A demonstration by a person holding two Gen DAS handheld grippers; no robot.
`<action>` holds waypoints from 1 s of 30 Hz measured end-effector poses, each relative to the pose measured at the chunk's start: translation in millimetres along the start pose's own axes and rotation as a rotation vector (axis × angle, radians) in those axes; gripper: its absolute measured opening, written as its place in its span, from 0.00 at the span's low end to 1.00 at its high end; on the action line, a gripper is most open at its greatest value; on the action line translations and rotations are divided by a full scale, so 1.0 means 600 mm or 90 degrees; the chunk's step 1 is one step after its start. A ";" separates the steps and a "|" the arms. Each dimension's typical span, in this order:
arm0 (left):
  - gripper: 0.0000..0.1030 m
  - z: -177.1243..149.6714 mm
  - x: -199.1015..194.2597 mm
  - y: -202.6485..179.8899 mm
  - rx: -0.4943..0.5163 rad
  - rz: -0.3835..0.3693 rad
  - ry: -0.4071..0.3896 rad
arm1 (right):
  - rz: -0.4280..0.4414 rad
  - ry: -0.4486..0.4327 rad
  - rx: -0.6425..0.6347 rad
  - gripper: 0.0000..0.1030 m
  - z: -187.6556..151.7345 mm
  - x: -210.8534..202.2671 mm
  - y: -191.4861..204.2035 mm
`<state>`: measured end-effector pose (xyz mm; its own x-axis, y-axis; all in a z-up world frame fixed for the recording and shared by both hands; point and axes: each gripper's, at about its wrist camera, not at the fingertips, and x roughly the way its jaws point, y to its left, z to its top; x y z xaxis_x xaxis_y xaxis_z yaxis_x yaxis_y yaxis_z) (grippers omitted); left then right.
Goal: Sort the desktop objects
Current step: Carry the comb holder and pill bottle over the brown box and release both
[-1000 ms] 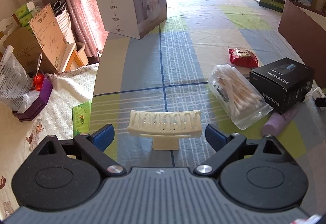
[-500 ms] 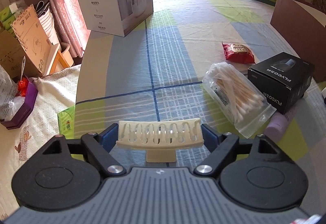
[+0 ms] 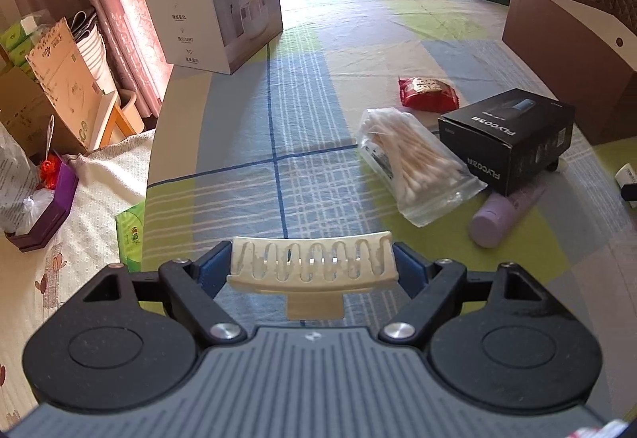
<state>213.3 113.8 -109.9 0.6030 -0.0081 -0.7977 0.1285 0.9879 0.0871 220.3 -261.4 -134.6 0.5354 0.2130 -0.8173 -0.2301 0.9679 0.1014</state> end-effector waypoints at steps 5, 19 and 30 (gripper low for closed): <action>0.80 0.002 -0.040 -0.032 0.005 -0.011 -0.017 | 0.007 -0.006 0.007 0.23 -0.010 -0.028 -0.015; 0.80 0.060 -0.136 -0.199 0.061 -0.107 -0.098 | 0.019 -0.063 0.037 0.23 -0.012 -0.150 -0.103; 0.80 0.113 -0.160 -0.347 0.112 -0.168 -0.143 | 0.022 -0.097 0.061 0.23 0.001 -0.217 -0.205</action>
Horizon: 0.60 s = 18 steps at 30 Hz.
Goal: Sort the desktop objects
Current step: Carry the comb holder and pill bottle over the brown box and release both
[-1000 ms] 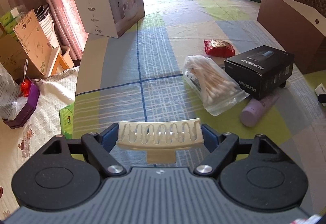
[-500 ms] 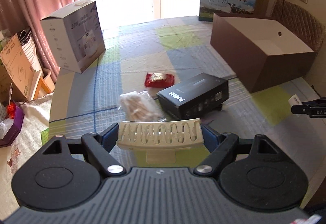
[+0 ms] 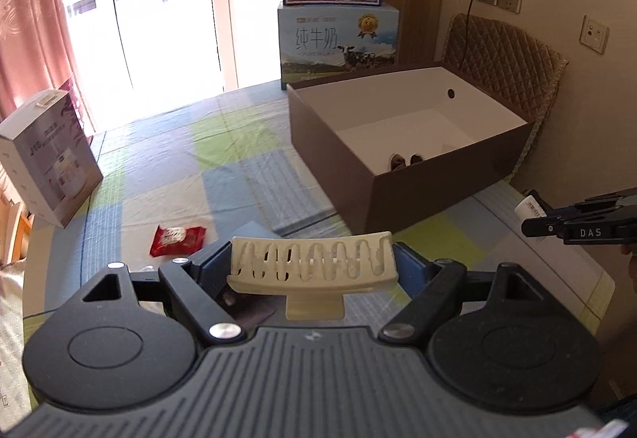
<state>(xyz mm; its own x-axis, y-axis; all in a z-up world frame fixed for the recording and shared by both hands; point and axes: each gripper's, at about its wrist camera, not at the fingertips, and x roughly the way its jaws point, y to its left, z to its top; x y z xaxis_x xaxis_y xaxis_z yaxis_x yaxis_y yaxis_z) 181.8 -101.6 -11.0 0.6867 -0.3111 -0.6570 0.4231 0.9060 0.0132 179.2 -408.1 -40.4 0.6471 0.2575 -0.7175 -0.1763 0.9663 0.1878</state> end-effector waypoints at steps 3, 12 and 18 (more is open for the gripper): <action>0.80 0.027 0.012 -0.032 0.010 -0.010 -0.015 | 0.007 -0.013 -0.001 0.23 0.019 -0.010 -0.025; 0.80 0.116 0.063 -0.109 0.029 -0.026 -0.054 | 0.044 -0.045 -0.034 0.23 0.097 -0.009 -0.083; 0.80 0.173 0.118 -0.144 0.032 -0.025 -0.062 | 0.071 -0.066 -0.072 0.23 0.167 0.020 -0.104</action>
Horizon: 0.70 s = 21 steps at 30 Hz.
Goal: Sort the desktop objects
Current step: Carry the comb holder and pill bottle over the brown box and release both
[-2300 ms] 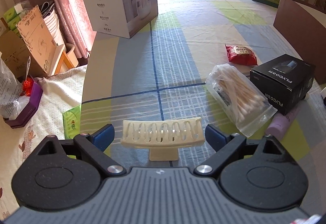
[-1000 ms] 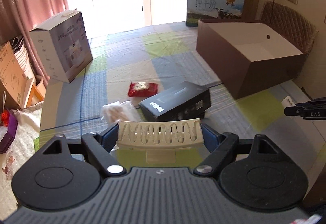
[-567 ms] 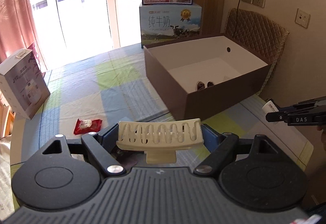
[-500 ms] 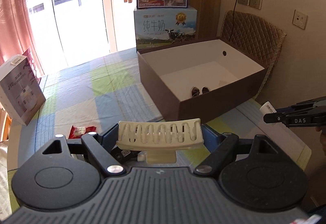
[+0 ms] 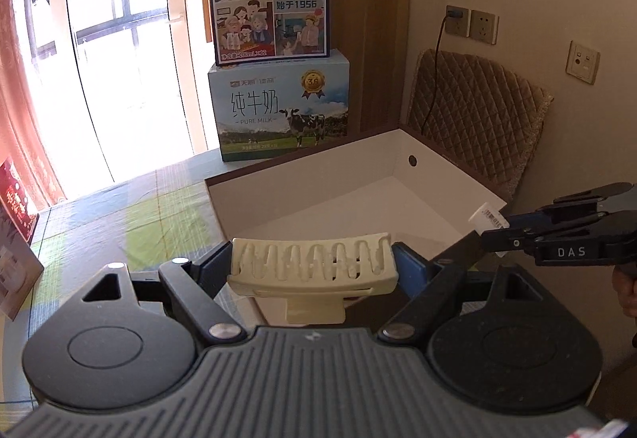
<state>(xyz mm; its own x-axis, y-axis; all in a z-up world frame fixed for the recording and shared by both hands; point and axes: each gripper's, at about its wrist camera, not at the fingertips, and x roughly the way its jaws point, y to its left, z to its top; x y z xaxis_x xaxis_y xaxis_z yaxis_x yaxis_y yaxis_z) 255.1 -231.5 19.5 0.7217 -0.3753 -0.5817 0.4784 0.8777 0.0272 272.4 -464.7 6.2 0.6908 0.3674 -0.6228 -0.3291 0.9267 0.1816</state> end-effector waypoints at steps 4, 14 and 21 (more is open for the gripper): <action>0.80 0.031 0.047 -0.010 -0.002 0.004 0.009 | 0.020 0.003 -0.012 0.23 0.035 0.039 -0.021; 0.80 0.066 0.190 -0.005 -0.033 0.027 0.074 | 0.031 0.075 -0.062 0.23 0.081 0.173 -0.061; 0.80 0.064 0.286 -0.003 -0.054 0.056 0.130 | 0.030 0.135 -0.072 0.23 0.091 0.245 -0.085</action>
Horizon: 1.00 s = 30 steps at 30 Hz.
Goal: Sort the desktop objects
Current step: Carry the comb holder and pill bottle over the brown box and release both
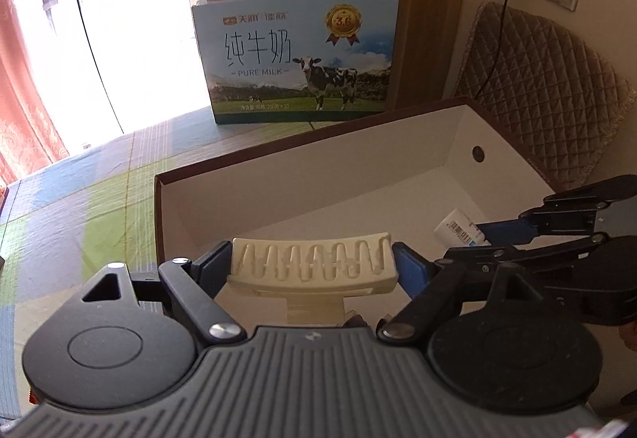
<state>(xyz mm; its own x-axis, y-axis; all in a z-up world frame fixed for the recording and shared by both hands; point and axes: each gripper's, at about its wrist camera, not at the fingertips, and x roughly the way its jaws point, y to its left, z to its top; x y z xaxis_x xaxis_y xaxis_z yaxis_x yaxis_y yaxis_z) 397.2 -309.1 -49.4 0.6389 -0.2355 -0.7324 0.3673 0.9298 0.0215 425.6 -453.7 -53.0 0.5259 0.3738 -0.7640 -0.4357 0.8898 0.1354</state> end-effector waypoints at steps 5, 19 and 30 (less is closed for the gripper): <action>0.80 0.006 0.051 -0.010 0.000 0.031 0.036 | -0.007 0.037 -0.005 0.23 0.010 0.032 -0.018; 0.80 0.023 0.113 -0.010 -0.025 0.036 0.073 | 0.001 0.064 0.016 0.23 0.025 0.067 -0.040; 0.84 0.034 0.112 0.003 -0.035 0.032 0.075 | 0.007 0.074 0.028 0.23 0.027 0.078 -0.041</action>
<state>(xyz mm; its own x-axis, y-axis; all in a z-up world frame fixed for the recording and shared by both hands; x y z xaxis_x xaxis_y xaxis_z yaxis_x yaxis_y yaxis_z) 454.6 -328.7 -85.0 0.5700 -0.1567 -0.8065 0.2980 0.9542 0.0252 473.0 -453.5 -81.9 0.4320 0.3530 -0.8299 -0.4067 0.8976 0.1701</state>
